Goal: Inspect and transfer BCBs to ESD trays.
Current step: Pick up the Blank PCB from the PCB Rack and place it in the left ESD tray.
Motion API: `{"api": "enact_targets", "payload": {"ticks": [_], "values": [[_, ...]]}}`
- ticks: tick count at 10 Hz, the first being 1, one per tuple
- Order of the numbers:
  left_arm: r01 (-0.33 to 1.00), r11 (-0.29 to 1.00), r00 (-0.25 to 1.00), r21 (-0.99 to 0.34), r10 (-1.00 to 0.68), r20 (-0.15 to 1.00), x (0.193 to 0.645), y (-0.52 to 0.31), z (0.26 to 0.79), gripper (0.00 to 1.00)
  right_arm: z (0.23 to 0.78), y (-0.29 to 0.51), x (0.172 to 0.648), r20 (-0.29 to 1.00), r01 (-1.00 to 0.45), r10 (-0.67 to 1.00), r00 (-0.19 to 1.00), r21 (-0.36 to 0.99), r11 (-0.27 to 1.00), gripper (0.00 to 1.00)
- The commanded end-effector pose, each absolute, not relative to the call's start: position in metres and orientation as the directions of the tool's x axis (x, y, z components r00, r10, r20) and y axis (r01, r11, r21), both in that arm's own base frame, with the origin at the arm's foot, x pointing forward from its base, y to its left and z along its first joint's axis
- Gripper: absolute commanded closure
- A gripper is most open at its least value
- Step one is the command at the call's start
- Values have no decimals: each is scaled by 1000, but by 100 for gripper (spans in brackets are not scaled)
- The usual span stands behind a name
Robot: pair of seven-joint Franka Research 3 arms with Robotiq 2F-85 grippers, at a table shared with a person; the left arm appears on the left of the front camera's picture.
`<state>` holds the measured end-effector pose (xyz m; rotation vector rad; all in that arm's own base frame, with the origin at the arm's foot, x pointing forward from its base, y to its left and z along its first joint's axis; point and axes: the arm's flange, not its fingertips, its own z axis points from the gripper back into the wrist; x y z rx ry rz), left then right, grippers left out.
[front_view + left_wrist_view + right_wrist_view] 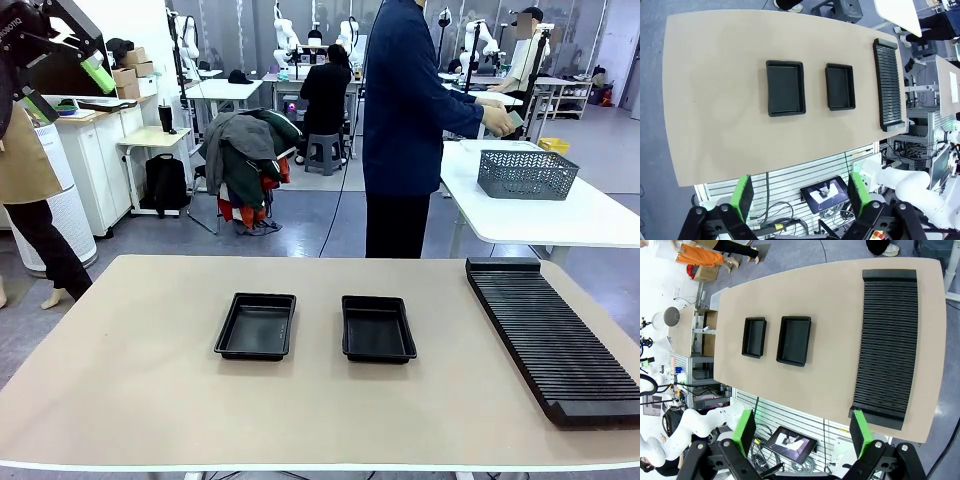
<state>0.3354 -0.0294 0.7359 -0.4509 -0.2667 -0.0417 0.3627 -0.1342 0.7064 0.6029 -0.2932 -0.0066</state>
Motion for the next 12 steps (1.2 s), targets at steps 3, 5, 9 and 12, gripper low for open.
{"api": "enact_targets", "payload": {"ticks": [3, 5, 9, 12], "values": [[99, 900, 964, -425, 21, 267, 334, -29, 736, 0, 706, -134, 363, 270, -79, -91, 959, 560, 825, 0], [99, 900, 964, -425, 21, 267, 334, -29, 736, 0, 706, -134, 363, 270, -79, -91, 959, 560, 825, 0], [99, 900, 964, -425, 21, 267, 334, -29, 736, 0, 706, -134, 363, 270, -79, -91, 959, 560, 825, 0], [99, 900, 964, -425, 21, 267, 334, -29, 736, 0, 706, -134, 363, 270, -79, -91, 959, 560, 825, 0]]}}
